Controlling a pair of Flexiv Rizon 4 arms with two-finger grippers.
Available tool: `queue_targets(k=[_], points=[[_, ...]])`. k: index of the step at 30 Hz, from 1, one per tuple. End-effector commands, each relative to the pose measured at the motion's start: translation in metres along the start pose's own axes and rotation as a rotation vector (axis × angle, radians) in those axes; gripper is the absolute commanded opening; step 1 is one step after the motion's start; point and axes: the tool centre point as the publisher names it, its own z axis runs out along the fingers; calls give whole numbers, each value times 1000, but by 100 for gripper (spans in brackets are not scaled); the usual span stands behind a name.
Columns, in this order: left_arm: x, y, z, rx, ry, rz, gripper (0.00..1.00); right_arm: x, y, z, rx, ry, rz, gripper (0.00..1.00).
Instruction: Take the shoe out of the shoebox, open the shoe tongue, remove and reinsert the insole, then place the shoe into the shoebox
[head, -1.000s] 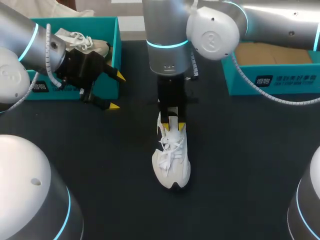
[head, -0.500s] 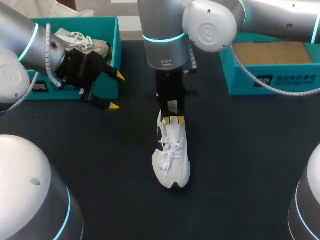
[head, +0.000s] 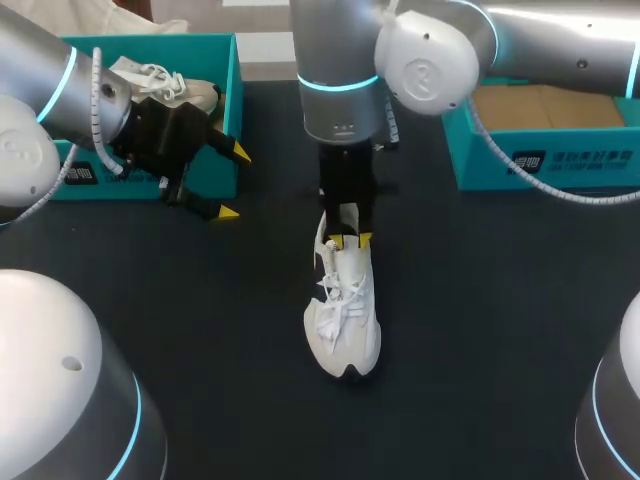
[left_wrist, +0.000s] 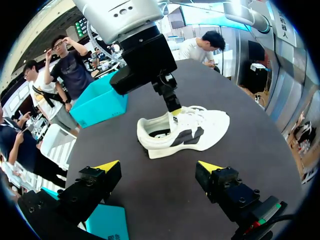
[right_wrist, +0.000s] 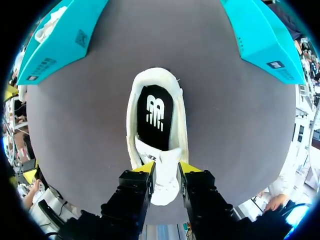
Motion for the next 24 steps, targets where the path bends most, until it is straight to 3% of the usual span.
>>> queue_targets(k=[1, 7, 12, 20, 24], points=[[0, 0, 0, -2, 0, 0, 100, -3, -5, -8, -28, 3, 7, 31], [0, 0, 0, -2, 0, 0, 100, 6, 6, 12, -18, 74, -24, 29], [0, 0, 0, -2, 0, 0, 100, 3, 6, 20, 2, 68, -28, 32], [0, 0, 0, -2, 0, 0, 100, -16, 5, -1, -63, 68, -59, 34], [0, 0, 0, -2, 0, 0, 100, -20, 10, -14, -98, 7, -178, 36]])
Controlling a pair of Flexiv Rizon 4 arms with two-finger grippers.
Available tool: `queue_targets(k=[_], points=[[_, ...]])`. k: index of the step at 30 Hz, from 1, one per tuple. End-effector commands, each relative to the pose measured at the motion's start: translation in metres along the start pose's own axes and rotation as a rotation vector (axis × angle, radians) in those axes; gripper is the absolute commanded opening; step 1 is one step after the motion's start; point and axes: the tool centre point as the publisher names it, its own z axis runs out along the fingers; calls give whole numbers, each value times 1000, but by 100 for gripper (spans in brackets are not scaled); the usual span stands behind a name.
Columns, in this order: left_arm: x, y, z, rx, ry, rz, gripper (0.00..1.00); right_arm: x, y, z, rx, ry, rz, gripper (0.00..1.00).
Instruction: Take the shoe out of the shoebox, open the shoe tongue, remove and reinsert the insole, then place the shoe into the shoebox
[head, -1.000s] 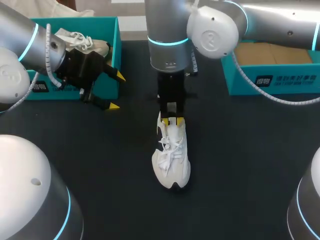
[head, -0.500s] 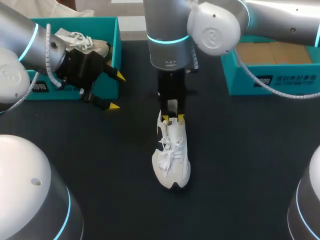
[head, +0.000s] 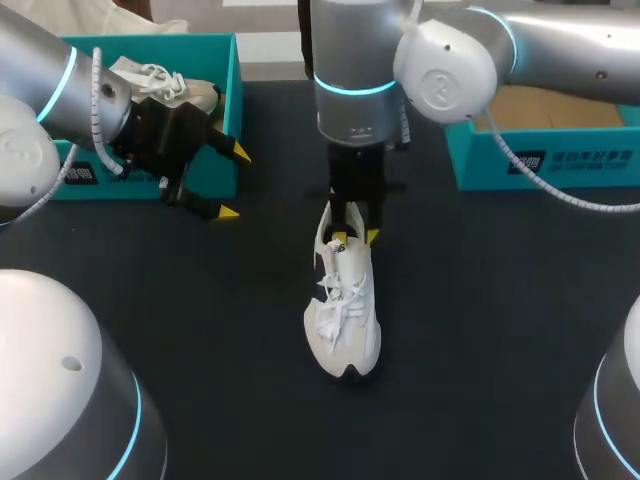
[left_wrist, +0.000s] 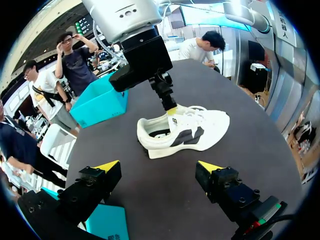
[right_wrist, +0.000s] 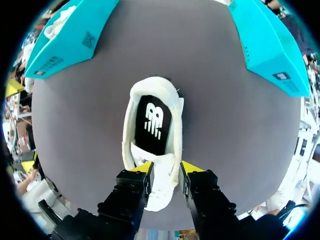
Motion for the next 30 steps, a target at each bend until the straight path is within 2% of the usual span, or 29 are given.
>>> queue_targets(k=[1, 3, 4, 5, 6, 19, 20, 21, 22, 24, 26, 27, 29, 30], points=[[0, 0, 0, -2, 1, 0, 100, -4, -1, -21, -33, -70, -142, 38], [0, 0, 0, -2, 1, 0, 100, -1, 4, -27, -54, -125, -272, 45], [0, 0, 0, -2, 1, 0, 100, 2, 6, -30, -68, -127, -324, 53], [0, 0, 0, -2, 1, 0, 100, 5, 8, -34, -80, -139, -387, 81], [0, 0, 0, -2, 1, 0, 100, 7, 10, -38, -77, -139, -424, 100], [0, 0, 0, -2, 1, 0, 100, 7, 10, -38, -77, -139, -424, 100], [0, 0, 0, -2, 1, 0, 100, 10, 12, -35, -87, -143, -498, 100], [0, 0, 0, -2, 1, 0, 100, 15, 14, -36, -108, -197, -692, 100], [0, 0, 0, -2, 1, 0, 100, 16, 16, -37, -101, -202, -762, 100], [0, 0, 0, -2, 1, 0, 100, 14, 16, -39, -160, -206, -885, 100], [0, 0, 0, -2, 1, 0, 100, 12, 23, -43, -123, -264, -1032, 100], [0, 0, 0, -2, 1, 0, 100, 12, 26, -44, -136, -266, -1112, 100], [0, 0, 0, -2, 1, 0, 100, 9, 32, -45, -104, -306, -1173, 100], [0, 0, 0, -2, 1, 0, 100, 9, 36, -46, -128, -299, -1226, 100]])
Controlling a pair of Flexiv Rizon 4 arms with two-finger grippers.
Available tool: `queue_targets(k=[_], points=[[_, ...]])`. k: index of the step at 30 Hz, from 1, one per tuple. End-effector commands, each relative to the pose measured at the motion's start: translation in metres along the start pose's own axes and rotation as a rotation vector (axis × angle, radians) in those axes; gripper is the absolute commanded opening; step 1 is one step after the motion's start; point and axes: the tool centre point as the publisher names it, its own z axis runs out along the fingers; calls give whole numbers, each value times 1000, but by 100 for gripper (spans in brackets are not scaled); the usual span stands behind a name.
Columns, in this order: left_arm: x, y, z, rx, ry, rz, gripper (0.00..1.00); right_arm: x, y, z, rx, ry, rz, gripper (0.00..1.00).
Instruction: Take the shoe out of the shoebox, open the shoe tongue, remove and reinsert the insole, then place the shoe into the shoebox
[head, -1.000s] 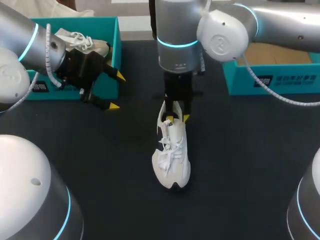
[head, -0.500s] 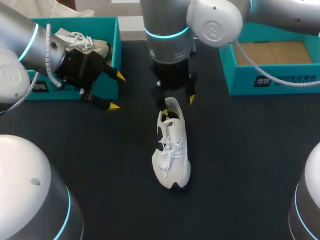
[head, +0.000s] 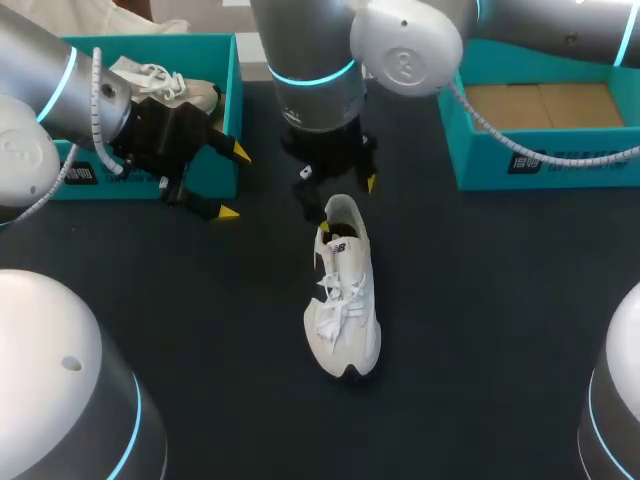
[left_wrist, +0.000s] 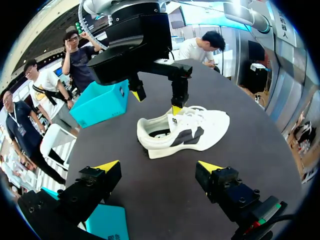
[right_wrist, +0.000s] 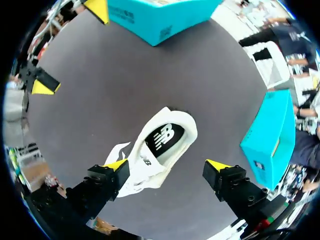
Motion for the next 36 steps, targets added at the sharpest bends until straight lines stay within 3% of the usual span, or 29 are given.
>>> queue_targets(k=[1, 4, 9, 14, 24, 36], points=[[0, 0, 0, -2, 0, 0, 100, -9, 9, -1, -28, -92, -559, 100], [0, 0, 0, -2, 0, 0, 100, -13, 20, 8, -14, -108, -719, 100], [0, 0, 0, -2, 0, 0, 100, -25, 30, 28, -37, -107, -809, 100], [0, 0, 0, -2, 0, 0, 100, -39, 35, 45, -41, -117, -809, 100], [0, 0, 0, -2, 0, 0, 100, -48, 43, 80, -62, -88, -808, 100], [0, 0, 0, -2, 0, 0, 100, -46, 52, 87, -78, -82, -743, 99]])
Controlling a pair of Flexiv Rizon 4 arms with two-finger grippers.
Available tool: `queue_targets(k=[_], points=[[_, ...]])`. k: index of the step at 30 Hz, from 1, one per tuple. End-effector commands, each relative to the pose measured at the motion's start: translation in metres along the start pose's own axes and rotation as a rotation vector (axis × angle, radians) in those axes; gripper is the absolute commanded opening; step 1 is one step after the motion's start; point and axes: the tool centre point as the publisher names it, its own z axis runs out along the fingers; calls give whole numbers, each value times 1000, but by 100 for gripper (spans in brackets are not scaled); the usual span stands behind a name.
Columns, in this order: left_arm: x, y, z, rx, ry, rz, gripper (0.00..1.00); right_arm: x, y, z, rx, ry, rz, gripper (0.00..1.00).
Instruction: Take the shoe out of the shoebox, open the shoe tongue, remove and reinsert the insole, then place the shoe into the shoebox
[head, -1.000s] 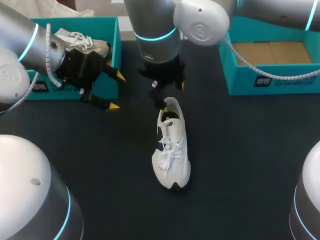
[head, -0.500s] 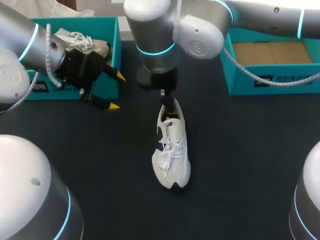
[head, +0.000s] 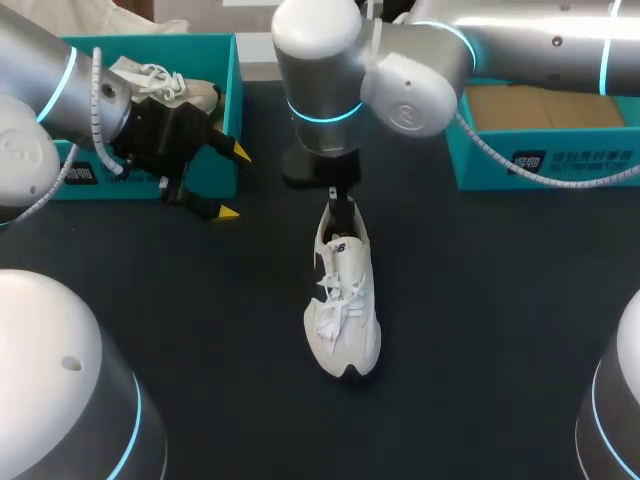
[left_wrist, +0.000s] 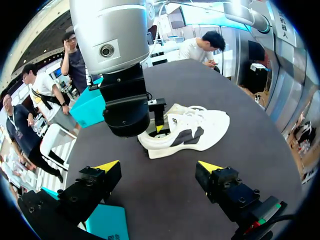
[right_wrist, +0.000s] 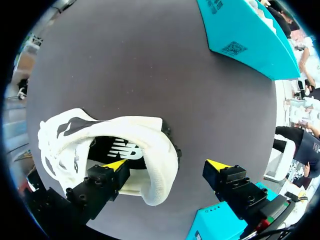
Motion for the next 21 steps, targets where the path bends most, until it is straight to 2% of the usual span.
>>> queue_targets(k=[1, 3, 4, 6, 7, 9, 10, 13, 14, 21], points=[[0, 0, 0, -2, 0, 0, 100, 0, 3, 6, -3, 0, 11, 99], [0, 0, 0, -2, 0, 0, 100, 0, 4, 10, -3, 2, 20, 96], [0, 0, 0, -2, 0, 0, 100, 0, 5, 12, -4, 2, 28, 92], [0, 0, 0, -2, 0, 0, 100, -1, 6, 17, -4, 6, 36, 71], [0, 0, 0, -2, 0, 0, 100, -1, 6, 20, 0, 4, 44, 66], [0, 0, 0, -2, 0, 0, 100, -1, 7, 25, 3, 5, 55, 47], [0, 0, 0, -2, 0, 0, 100, -1, 6, 27, 20, 10, 65, 42], [0, 0, 0, -2, 0, 0, 100, 1, 5, 34, 27, 25, 85, 4], [0, 0, 0, -2, 0, 0, 100, 2, 5, 35, 27, 26, 87, 0], [0, 0, 0, -2, 0, 0, 100, 3, 5, 37, 58, 23, 127, 0]])
